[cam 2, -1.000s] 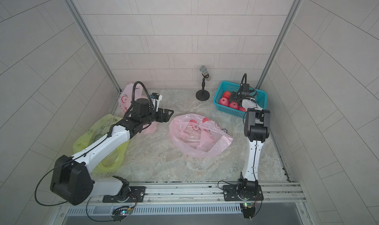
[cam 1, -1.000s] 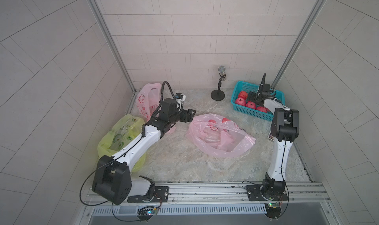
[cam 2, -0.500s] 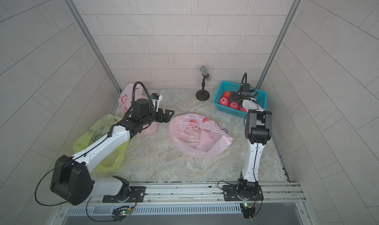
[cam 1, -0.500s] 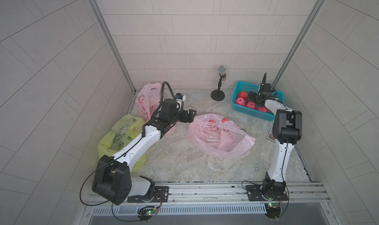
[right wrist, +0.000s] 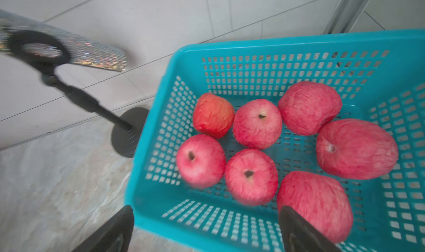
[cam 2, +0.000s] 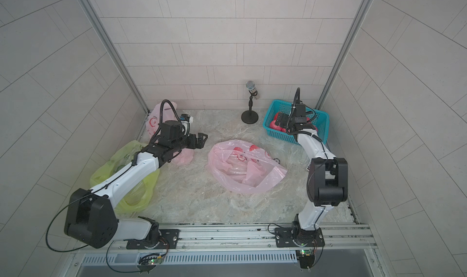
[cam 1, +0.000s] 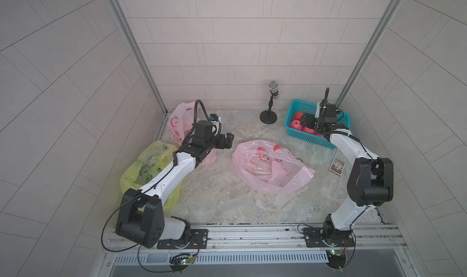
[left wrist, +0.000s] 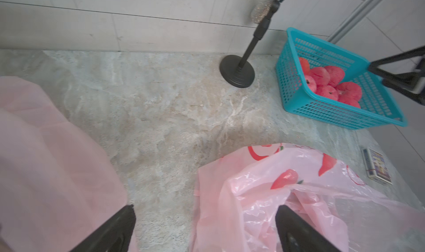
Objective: Untie the knot of a plastic bag & take out the apple
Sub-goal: Place the apple in the basket, then reset both arms
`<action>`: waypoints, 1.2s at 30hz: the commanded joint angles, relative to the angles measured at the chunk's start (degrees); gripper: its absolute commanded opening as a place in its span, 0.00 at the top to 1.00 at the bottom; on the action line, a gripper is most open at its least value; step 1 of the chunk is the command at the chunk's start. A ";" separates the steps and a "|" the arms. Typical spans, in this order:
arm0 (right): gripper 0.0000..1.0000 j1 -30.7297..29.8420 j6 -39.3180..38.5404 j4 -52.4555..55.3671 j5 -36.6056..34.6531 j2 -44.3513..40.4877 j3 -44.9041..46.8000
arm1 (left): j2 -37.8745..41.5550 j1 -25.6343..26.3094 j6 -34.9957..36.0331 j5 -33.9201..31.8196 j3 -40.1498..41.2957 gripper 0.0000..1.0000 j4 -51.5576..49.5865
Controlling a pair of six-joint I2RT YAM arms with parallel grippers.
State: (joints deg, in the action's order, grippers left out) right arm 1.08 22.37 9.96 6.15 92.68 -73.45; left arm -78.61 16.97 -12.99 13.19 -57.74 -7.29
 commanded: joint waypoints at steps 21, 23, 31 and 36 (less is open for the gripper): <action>0.00 1.06 -7.20 -45.79 -28.78 -11.62 48.18 | 1.96 -10.73 7.96 -22.34 19.67 0.00 16.39; 0.00 1.57 -7.91 -47.05 -27.19 -9.84 47.38 | 1.20 -12.87 7.30 -22.05 21.74 0.00 20.38; 0.00 -0.01 -13.59 -58.79 -19.11 -8.41 52.67 | -6.22 -15.45 9.33 -26.19 34.48 0.00 53.78; 0.00 -0.90 -15.31 -71.51 -18.46 -2.29 55.97 | -11.48 -15.81 10.36 -22.52 37.31 0.00 63.29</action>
State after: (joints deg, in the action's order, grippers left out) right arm 0.56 9.82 -52.40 -13.63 88.36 -18.31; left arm -89.82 1.45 -4.21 -10.20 -21.45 44.60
